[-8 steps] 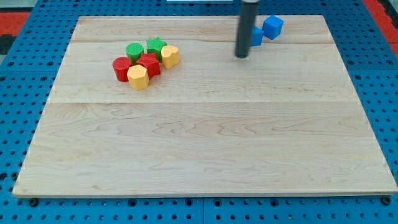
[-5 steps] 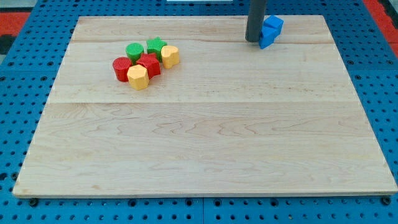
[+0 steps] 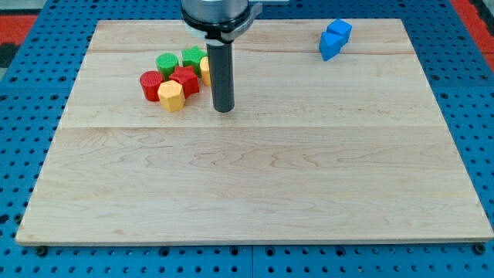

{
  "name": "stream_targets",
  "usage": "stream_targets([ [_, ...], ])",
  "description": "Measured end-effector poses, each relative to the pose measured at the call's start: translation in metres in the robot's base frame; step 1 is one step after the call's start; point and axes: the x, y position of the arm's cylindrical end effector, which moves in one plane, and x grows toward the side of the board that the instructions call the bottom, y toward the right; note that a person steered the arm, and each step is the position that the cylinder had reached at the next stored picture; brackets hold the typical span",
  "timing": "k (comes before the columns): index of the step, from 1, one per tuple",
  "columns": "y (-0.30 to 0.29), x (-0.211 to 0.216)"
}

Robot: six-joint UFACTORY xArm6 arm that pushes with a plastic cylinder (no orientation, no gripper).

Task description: Move the yellow heart towards the left of the blue blocks

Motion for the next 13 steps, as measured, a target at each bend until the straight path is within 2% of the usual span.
stream_targets([
  [3,-0.003,-0.001],
  [4,-0.033,-0.021],
  [7,-0.053,-0.07],
  [9,0.007,-0.08],
  [12,0.088,-0.122],
  [13,0.082,-0.144],
])
